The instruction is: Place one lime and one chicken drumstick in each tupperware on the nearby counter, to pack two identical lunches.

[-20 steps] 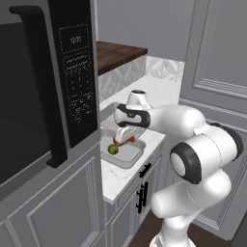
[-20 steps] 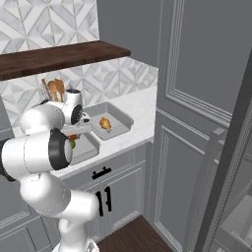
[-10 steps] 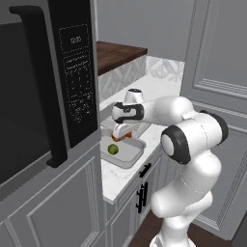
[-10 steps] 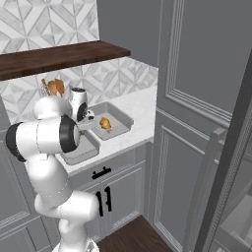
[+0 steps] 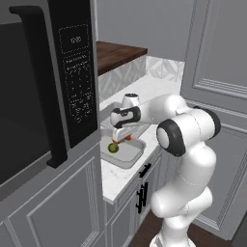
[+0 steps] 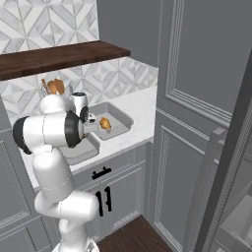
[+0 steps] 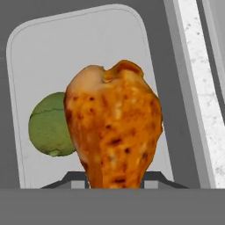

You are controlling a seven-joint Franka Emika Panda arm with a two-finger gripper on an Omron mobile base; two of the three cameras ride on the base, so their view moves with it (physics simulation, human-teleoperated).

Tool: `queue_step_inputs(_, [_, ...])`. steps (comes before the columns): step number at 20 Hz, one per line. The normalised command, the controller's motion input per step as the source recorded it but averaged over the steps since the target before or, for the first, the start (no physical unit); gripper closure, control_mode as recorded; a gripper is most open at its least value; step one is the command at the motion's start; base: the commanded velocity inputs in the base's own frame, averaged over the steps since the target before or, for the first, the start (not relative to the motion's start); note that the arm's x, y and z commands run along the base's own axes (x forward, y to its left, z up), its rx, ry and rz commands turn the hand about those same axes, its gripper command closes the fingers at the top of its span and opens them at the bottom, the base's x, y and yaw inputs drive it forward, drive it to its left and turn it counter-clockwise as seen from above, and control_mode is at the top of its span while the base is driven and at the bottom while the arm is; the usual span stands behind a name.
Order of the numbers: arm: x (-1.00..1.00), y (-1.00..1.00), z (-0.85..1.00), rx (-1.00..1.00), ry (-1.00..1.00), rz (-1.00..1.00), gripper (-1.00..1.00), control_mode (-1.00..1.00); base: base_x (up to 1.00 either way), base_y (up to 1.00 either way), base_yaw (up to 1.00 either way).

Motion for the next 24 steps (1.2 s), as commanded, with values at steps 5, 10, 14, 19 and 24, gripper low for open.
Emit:
queue_step_inputs(5, [0.0,0.0,-0.15,0.0,-0.07,0.0,1.0,-1.0,0.0,0.0,0.0])
queue_step_inputs(10, [-0.01,0.02,0.0,0.0,0.0,0.0,-1.0,-1.0,0.0,0.0,0.0])
queue_step_inputs(14, [-0.06,0.02,0.0,0.0,0.0,0.0,-1.0,-1.0,0.0,0.0,0.0])
queue_step_inputs(19, [-0.1,0.08,0.05,0.0,-0.04,0.0,-1.0,-1.0,0.0,0.0,0.0])
queue_step_inputs(24, [-0.34,0.15,0.46,0.0,-0.15,0.0,-1.0,-1.0,0.0,0.0,0.0])
